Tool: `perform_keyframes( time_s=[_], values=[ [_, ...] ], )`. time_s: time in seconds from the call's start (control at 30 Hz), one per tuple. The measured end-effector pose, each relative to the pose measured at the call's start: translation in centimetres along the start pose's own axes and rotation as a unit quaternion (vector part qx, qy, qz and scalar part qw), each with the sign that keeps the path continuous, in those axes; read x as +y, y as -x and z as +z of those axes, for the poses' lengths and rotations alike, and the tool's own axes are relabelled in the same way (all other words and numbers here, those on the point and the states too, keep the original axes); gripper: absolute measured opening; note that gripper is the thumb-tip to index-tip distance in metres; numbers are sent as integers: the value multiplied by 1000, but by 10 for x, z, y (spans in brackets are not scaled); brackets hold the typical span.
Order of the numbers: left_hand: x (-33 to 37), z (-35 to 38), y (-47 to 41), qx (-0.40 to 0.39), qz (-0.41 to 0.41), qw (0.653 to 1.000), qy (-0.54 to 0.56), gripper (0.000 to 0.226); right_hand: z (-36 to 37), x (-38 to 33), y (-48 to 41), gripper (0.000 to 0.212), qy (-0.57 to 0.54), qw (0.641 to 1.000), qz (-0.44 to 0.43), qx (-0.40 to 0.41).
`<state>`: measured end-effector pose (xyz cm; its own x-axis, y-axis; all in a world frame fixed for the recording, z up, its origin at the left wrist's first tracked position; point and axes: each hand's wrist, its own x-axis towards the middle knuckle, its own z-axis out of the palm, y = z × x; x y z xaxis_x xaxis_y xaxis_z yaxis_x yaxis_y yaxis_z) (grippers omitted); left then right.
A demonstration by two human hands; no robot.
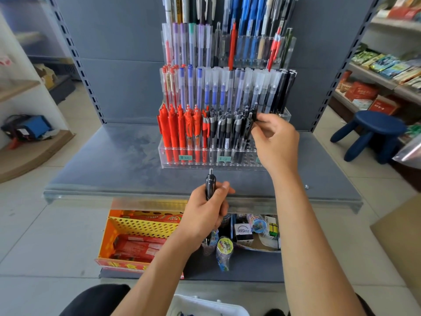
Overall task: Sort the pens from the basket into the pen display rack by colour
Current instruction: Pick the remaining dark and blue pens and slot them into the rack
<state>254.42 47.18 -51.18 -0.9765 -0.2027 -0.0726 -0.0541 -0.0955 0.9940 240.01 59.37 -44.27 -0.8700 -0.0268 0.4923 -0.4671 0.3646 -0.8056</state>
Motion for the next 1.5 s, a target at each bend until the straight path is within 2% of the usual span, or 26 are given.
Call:
perform_keyframes(
  time_s=[0.27,0.5,0.63,0.7,0.73,0.83,0.93,1.1,1.3,1.43,1.5],
  values=[
    [2,0,4,1,2,1000,-2,30,3,-1,2,18,24,999,25,26],
    [4,0,4,2,7,1000,-9,31,0,4,3,15,52,996,68,-7],
    [5,0,4,-4,9,1000,-9,31,-9,-3,9,10,46,996,64,-29],
    [6,0,4,-10,9,1000,-10,31,-20,-13,12,6,31,992,76,-93],
    [6,1,3,-12,10,1000,-10,31,-25,-18,15,4,30,985,79,-153],
    [7,3,3,-17,12,1000,-11,32,-33,-30,25,4,29,930,82,-357],
    [8,5,5,-28,7,999,-13,34,-23,-33,36,11,22,893,89,-440],
    [9,4,7,-59,8,998,6,32,-19,-34,43,9,-13,889,94,-448],
    [8,1,8,-55,7,998,-24,27,-21,-31,37,8,-93,935,86,-332],
    [6,2,6,-57,3,998,-18,29,-24,-26,39,27,-77,916,95,-383],
    [6,3,6,-59,3,998,-11,29,-21,-25,40,29,-57,917,88,-386]
  ],
)
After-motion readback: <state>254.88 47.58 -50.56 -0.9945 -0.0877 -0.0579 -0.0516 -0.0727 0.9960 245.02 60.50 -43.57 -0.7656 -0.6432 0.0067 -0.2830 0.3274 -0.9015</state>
